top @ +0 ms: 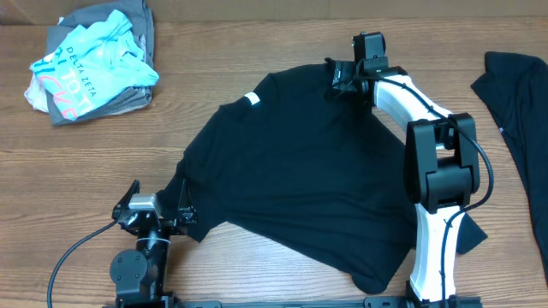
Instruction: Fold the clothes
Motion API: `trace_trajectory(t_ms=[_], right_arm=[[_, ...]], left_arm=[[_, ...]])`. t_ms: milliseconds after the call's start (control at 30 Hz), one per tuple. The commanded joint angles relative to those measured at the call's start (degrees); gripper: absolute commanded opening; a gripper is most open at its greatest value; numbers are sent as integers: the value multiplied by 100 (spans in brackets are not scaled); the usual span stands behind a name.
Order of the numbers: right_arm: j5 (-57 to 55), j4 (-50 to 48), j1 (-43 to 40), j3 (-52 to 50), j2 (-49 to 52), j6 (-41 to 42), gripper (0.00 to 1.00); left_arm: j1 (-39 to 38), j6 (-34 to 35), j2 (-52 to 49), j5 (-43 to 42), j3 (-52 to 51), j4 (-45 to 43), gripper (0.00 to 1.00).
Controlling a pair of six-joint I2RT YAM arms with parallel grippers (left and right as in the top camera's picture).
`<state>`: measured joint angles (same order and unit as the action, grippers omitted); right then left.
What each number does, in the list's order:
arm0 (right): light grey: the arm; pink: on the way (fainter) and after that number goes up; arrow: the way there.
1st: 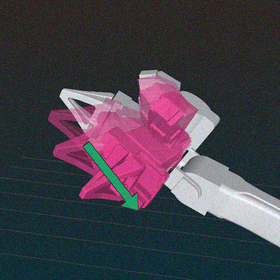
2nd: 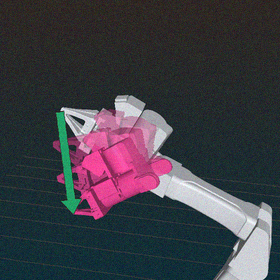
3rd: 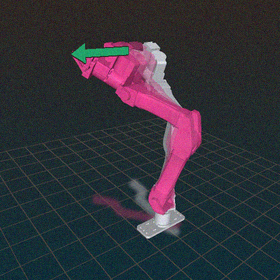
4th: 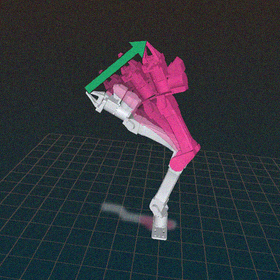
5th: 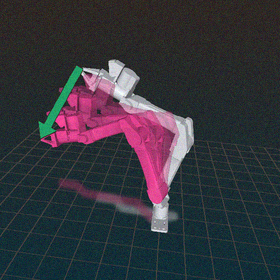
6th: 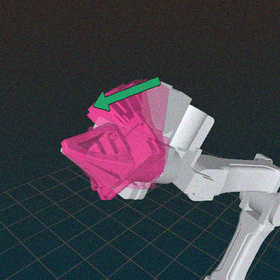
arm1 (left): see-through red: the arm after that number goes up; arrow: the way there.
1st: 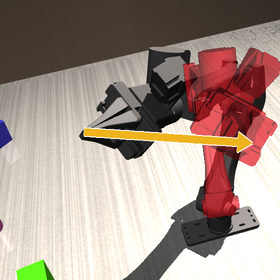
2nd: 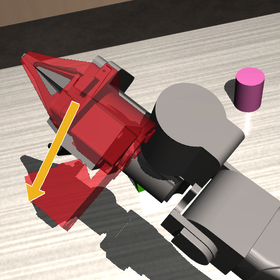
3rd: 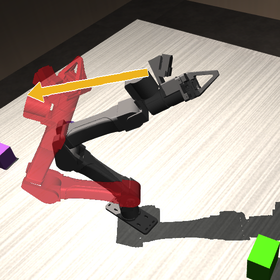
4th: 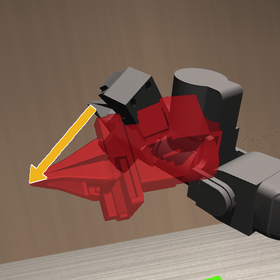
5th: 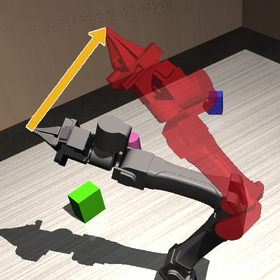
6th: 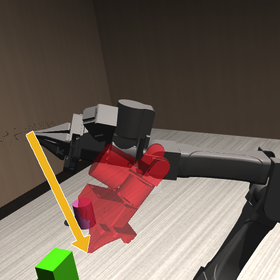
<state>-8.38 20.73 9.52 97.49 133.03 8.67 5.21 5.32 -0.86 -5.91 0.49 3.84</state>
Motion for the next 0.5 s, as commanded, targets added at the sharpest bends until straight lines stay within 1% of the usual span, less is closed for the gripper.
trace_trajectory(t_ms=[0,100,167,267,300,333,367,433,467], right_arm=[[15,107,28,52,50,-450,82],[116,227,26,50,52,-553,80],[118,258,28,50,52,-553,74],[254,249,26,50,52,-549,59],[293,240,26,50,52,-546,53],[297,229,26,50,52,-540,44],[293,210,28,50,52,-501,39],[291,181,26,50,52,-396,31],[291,175,26,50,52,-396,26]], left_arm=[[-42,-151,61,37,-22,15,100],[-42,-153,61,37,-22,15,100],[-42,-151,61,37,-22,15,100],[-42,-151,61,37,-22,15,100],[-42,-151,61,37,-22,15,100],[-42,-151,59,37,-22,15,100],[-42,-151,61,37,-22,15,100],[-42,-151,59,37,-22,15,100],[-42,-151,61,37,-22,15,100]])
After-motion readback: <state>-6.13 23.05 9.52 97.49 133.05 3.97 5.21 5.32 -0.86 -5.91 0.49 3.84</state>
